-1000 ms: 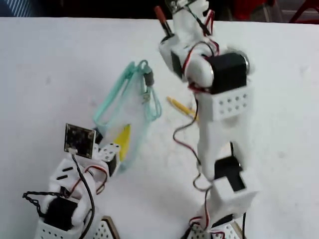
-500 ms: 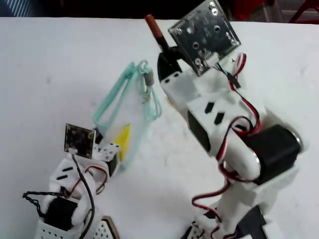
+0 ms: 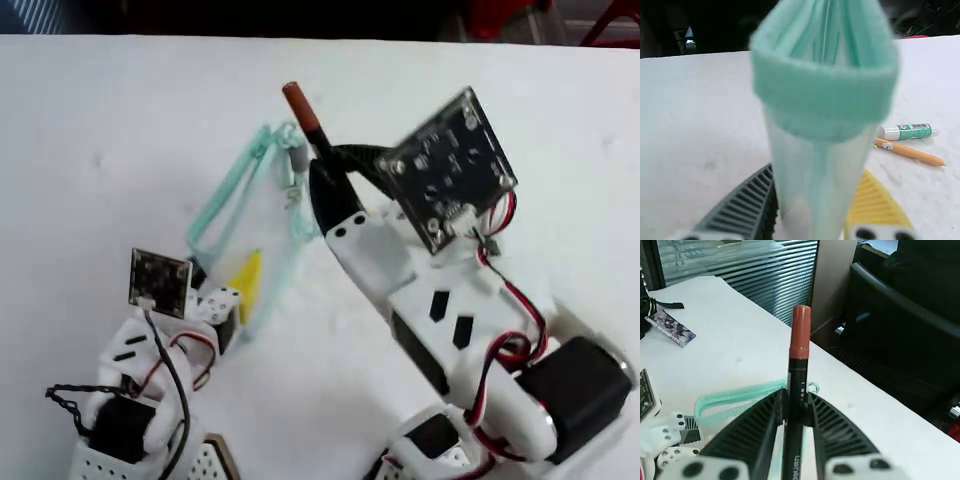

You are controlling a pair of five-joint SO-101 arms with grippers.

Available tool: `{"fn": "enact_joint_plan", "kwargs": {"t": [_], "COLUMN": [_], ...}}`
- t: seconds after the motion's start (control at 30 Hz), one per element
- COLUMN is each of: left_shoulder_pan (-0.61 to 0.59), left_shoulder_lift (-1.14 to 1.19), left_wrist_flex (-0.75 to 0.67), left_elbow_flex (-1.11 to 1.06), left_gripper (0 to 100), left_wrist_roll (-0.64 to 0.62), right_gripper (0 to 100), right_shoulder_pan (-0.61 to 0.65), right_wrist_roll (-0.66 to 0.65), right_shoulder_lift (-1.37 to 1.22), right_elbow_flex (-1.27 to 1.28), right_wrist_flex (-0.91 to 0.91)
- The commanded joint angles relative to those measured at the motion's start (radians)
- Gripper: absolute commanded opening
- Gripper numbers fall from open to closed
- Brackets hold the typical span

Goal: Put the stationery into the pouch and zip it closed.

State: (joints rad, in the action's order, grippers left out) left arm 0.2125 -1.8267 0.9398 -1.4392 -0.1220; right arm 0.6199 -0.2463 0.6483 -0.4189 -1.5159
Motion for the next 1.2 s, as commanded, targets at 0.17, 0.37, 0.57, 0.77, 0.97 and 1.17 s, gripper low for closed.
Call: {"fn": "enact_joint_plan", "kwargs": {"t": [0.17, 0.37, 0.57, 0.77, 0.97, 1.17], "left_shoulder_pan": [0.01, 0.012, 0.016, 0.031, 0.13, 0.122], "left_shoulder_lift": [0.002, 0.002, 0.002, 0.002, 0.002, 0.002], "left_wrist_flex": [-0.026, -0.026, -0.043, -0.012, 0.014, 0.015], "left_elbow_flex": [0.008, 0.008, 0.008, 0.009, 0.014, 0.017], "left_gripper": [19, 19, 19, 19, 19, 19], "left_wrist_roll": [0.011, 0.011, 0.011, 0.098, 0.104, 0.104], "right_gripper": [1.7, 1.6, 1.6, 1.6, 1.6, 1.6], "right_shoulder_pan": [0.01, 0.013, 0.16, 0.259, 0.26, 0.177], "right_wrist_roll": [0.005, 0.008, 0.009, 0.008, 0.031, 0.124], "right_shoulder_lift": [0.199, 0.321, 0.326, 0.222, 0.107, 0.033], "right_elbow_flex": [0.339, 0.496, 0.502, 0.502, 0.508, 0.545], "right_wrist_flex": [0.311, 0.481, 0.676, 0.8, 0.851, 0.857]}}
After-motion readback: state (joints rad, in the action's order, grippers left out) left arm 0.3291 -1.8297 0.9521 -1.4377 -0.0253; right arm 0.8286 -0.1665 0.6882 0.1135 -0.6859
